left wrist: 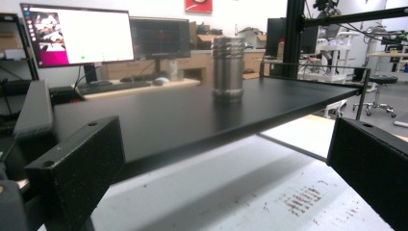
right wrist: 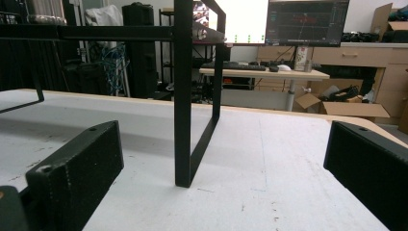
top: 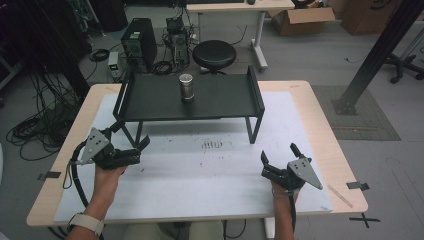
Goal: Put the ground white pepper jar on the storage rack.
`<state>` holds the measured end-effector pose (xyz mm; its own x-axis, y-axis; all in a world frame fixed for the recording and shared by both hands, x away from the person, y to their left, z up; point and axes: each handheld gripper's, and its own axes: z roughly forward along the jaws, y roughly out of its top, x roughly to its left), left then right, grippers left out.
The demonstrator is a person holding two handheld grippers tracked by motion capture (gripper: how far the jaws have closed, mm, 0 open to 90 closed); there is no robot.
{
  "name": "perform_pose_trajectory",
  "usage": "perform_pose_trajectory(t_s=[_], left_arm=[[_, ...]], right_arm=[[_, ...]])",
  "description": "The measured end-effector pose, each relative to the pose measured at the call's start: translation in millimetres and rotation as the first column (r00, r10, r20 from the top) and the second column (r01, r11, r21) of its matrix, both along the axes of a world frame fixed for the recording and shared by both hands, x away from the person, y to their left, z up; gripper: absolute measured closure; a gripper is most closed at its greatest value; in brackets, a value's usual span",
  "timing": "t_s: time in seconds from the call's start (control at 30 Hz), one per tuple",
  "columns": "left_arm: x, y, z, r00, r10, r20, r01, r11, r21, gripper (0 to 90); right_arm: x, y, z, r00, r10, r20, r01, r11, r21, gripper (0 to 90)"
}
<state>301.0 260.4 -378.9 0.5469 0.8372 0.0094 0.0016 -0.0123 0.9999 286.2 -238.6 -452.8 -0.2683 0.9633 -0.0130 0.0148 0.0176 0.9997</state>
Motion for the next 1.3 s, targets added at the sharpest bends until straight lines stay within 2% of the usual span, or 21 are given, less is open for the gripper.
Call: perform_pose_trajectory(t_s=[0.17,0.47,0.87,1.13,1.3], left_arm=[[-0.3,8.8,-10.1,0.9991,0.029,-0.031,-0.029,0.9995,-0.008,0.2],[-0.8,24.9,-23.9,0.9949,0.085,-0.054,-0.085,0.9963,-0.007,0.3],[0.1,35.7,-39.9,0.9898,0.117,-0.081,-0.116,0.9931,0.014,0.2],[-1.5,38.5,-51.3,0.9888,0.136,-0.061,-0.136,0.9907,0.011,0.2],[-2.4,38.4,-61.8,0.9873,0.143,-0.068,-0.142,0.9896,0.024,0.3]], right_arm=[[0.1,0.0,0.1,1.0000,0.001,-0.001,-0.001,1.0000,-0.002,0.0],[0.1,0.2,0.1,1.0000,0.000,-0.001,0.000,1.0000,-0.004,0.0],[0.0,0.3,0.0,1.0000,0.000,0.001,0.000,1.0000,-0.004,0.0],[-0.4,0.4,-0.1,1.0000,0.000,0.003,0.000,1.0000,-0.005,0.0],[-0.5,0.5,-0.1,1.0000,0.000,0.004,0.000,1.0000,-0.006,0.0]])
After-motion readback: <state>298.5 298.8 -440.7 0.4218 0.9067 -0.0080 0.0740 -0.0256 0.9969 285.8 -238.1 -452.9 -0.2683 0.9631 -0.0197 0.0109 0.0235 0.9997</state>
